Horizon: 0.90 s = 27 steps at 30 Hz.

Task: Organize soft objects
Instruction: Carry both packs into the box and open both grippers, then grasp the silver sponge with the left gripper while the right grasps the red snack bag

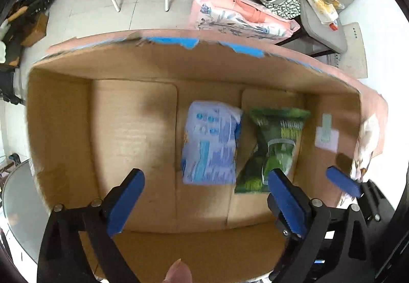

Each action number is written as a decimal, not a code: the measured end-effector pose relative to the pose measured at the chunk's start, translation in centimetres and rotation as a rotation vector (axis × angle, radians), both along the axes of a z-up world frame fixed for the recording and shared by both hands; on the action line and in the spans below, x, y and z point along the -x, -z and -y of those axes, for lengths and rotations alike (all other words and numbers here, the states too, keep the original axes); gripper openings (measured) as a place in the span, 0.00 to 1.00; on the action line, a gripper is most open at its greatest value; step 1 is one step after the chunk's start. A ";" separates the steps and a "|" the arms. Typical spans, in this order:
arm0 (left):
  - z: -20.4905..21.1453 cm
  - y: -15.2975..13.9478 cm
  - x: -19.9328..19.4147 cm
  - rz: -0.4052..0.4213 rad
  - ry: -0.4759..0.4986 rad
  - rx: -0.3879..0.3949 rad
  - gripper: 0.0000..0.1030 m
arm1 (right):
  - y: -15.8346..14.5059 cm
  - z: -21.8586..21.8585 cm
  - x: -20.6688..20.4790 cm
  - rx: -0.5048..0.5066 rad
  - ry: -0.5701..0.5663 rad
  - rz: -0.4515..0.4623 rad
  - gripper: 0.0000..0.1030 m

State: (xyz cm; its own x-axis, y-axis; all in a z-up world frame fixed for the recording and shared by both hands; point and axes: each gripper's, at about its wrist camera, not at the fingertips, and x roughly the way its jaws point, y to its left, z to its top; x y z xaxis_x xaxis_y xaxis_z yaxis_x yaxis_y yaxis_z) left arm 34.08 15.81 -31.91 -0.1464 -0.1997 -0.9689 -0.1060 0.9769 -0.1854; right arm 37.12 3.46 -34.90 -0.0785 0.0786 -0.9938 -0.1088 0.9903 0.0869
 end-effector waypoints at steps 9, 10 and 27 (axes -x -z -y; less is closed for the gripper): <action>0.4 -5.4 5.1 0.192 0.037 -0.130 0.96 | -5.5 0.3 6.0 0.016 0.026 0.106 1.00; 0.3 -6.1 6.0 0.213 0.040 -0.139 0.96 | -6.0 0.5 6.6 0.016 0.023 0.116 1.00; 0.0 -15.0 16.8 0.388 0.004 -0.151 1.00 | -15.5 1.0 18.4 -0.056 0.020 0.294 1.00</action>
